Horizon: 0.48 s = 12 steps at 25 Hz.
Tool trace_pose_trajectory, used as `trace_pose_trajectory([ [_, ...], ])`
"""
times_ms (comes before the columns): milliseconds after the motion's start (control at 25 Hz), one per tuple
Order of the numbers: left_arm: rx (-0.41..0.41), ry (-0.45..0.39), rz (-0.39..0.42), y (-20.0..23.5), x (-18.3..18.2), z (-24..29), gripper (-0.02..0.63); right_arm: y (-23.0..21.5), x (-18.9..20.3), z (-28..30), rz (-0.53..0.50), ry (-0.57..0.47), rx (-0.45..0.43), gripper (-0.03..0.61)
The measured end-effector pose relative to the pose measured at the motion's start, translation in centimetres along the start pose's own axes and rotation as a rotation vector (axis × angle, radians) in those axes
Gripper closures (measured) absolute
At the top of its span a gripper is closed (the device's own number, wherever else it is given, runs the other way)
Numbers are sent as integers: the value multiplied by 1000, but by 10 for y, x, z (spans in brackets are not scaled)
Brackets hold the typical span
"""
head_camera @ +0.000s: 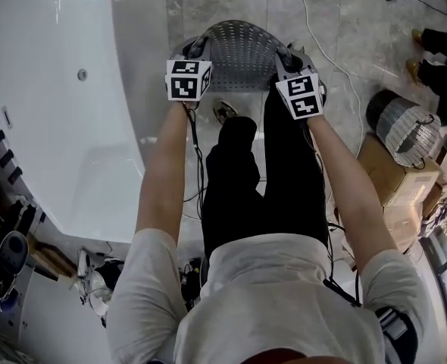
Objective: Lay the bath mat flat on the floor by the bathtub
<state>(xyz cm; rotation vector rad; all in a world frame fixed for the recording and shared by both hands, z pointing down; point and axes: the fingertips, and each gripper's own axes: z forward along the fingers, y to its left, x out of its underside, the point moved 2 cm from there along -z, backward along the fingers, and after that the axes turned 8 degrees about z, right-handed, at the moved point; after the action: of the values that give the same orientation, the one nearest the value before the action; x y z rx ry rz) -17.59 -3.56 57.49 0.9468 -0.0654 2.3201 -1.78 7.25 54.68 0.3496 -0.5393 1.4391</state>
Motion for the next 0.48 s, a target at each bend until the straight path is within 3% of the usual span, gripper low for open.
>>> trace_pose_trajectory([
  [320,-101,39,-28,13,-2,42,586,-30,-8,45,-2,28,-76,555],
  [480,-191,70,-73,30,-3,54,586,-24,-8,61,1,56,-143,555],
])
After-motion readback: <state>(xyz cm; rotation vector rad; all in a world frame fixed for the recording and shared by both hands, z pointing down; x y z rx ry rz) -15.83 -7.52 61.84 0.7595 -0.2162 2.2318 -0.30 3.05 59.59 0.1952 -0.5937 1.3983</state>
